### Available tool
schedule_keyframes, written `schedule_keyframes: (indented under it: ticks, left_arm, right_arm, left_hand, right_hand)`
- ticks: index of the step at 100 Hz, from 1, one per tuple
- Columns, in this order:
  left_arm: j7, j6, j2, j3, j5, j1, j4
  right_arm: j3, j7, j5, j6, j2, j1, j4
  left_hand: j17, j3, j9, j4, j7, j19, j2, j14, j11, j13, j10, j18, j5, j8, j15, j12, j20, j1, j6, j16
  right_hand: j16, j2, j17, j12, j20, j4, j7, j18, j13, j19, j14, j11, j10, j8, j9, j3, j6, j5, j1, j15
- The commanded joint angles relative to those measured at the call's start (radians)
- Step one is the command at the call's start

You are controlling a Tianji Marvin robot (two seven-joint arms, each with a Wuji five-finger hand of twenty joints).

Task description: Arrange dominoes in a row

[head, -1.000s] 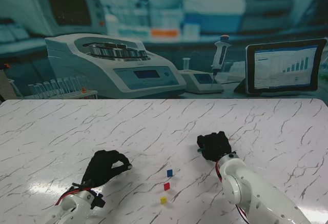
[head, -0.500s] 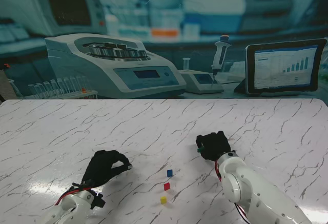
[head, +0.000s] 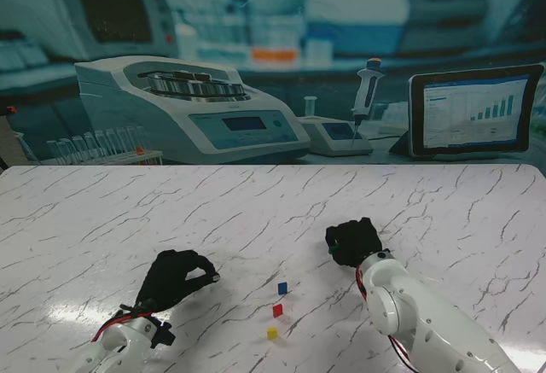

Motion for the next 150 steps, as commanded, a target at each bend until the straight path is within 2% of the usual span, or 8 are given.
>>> schedule_keyframes:
  ticks: [1, 33, 51, 56, 114, 122, 138, 150]
  left_arm:
    - [-0.007, -0.021, -0.005, 0.003, -0.003, 0.005, 0.000]
    - [-0.001, -0.023, -0.005, 0.003, -0.002, 0.001, 0.006]
    - [0.004, -0.026, -0.006, 0.004, 0.000, -0.002, 0.010]
    - [0.005, -0.027, -0.006, 0.005, 0.000, -0.003, 0.012]
    - [0.008, -0.031, -0.006, 0.007, -0.002, -0.007, 0.019]
    - [0.007, -0.031, -0.006, 0.007, -0.001, -0.008, 0.019]
    - [0.009, -0.034, -0.006, 0.008, -0.002, -0.009, 0.021]
    - [0.009, -0.034, -0.006, 0.009, -0.001, -0.009, 0.021]
  right_arm:
    - [-0.010, 0.008, 0.003, -0.005, -0.006, -0.009, 0.012]
    - [-0.016, 0.008, 0.004, -0.017, -0.004, -0.007, 0.019]
    - [-0.001, 0.000, -0.013, -0.023, -0.003, -0.021, 0.004]
    - [0.004, -0.004, -0.016, -0.025, -0.003, -0.025, -0.001]
    - [0.058, -0.034, -0.066, -0.043, 0.000, -0.073, -0.067]
    - [0.064, -0.033, -0.070, -0.046, 0.000, -0.078, -0.075]
    - [0.077, -0.029, -0.075, -0.056, 0.002, -0.089, -0.090]
    - [0.080, -0.034, -0.077, -0.059, 0.001, -0.093, -0.094]
  left_hand:
    - [-0.004, -0.010, 0.016, 0.001, 0.009, 0.014, 0.006, -0.035, 0.018, 0.027, -0.029, 0.014, 0.007, -0.003, 0.014, 0.008, 0.011, -0.009, -0.025, 0.007]
    - [-0.004, -0.009, 0.015, 0.002, 0.009, 0.015, 0.004, -0.037, 0.019, 0.028, -0.028, 0.012, 0.006, -0.002, 0.015, 0.009, 0.011, -0.011, -0.024, 0.008]
    - [-0.003, -0.009, 0.016, 0.002, 0.011, 0.016, 0.005, -0.036, 0.020, 0.029, -0.028, 0.012, 0.008, -0.001, 0.015, 0.009, 0.012, -0.013, -0.024, 0.008]
    - [-0.003, -0.009, 0.017, 0.003, 0.011, 0.016, 0.007, -0.036, 0.021, 0.028, -0.028, 0.012, 0.008, -0.001, 0.015, 0.009, 0.012, -0.016, -0.022, 0.008]
    - [-0.002, -0.003, 0.018, 0.012, 0.010, 0.020, 0.015, -0.034, 0.024, 0.031, -0.021, 0.014, 0.011, 0.001, 0.020, 0.011, 0.014, -0.031, -0.014, 0.011]
    - [-0.002, -0.004, 0.019, 0.012, 0.012, 0.020, 0.017, -0.036, 0.026, 0.033, -0.023, 0.013, 0.013, 0.001, 0.021, 0.011, 0.014, -0.033, -0.012, 0.011]
    - [-0.002, -0.003, 0.020, 0.013, 0.015, 0.020, 0.015, -0.037, 0.028, 0.034, -0.024, 0.013, 0.014, 0.003, 0.022, 0.012, 0.014, -0.032, -0.014, 0.012]
    - [-0.001, -0.003, 0.022, 0.013, 0.017, 0.021, 0.017, -0.037, 0.030, 0.036, -0.023, 0.013, 0.013, 0.003, 0.023, 0.012, 0.014, -0.033, -0.014, 0.012]
  right_hand:
    - [-0.019, -0.020, -0.017, -0.041, 0.014, 0.040, 0.026, 0.100, -0.017, -0.015, 0.007, -0.044, -0.011, 0.017, -0.043, 0.033, -0.032, 0.026, -0.022, -0.023]
    - [-0.040, -0.020, -0.024, -0.035, 0.026, 0.126, 0.027, 0.086, -0.064, -0.034, -0.003, -0.022, -0.010, 0.070, -0.126, 0.080, -0.090, 0.025, -0.071, -0.044]
    - [-0.049, -0.017, -0.032, -0.048, 0.028, 0.119, 0.015, 0.078, -0.090, -0.039, 0.001, -0.025, -0.009, 0.065, -0.164, 0.063, -0.117, 0.029, -0.076, -0.051]
    - [-0.065, -0.016, -0.034, -0.102, 0.035, 0.118, 0.011, 0.078, -0.095, -0.044, 0.000, -0.008, -0.007, 0.064, -0.172, 0.055, -0.121, 0.031, -0.073, -0.050]
    - [-0.077, -0.032, -0.057, -0.122, 0.038, 0.087, 0.003, 0.073, -0.125, -0.037, 0.005, -0.022, 0.003, 0.037, -0.183, 0.044, -0.127, 0.045, -0.072, -0.052]
    - [-0.055, -0.031, -0.055, -0.086, 0.041, 0.084, 0.008, 0.061, -0.119, -0.015, 0.000, 0.026, -0.011, 0.034, -0.163, 0.045, -0.122, 0.044, -0.069, -0.008]
    - [0.002, -0.033, -0.048, 0.110, 0.042, 0.076, 0.008, 0.046, -0.084, 0.021, -0.018, 0.122, -0.053, 0.024, -0.096, 0.036, -0.121, 0.046, -0.061, 0.075]
    - [0.022, -0.024, -0.039, 0.123, 0.044, 0.080, 0.015, 0.044, -0.023, 0.042, -0.042, 0.139, -0.089, 0.029, 0.020, 0.036, -0.106, 0.039, -0.058, 0.097]
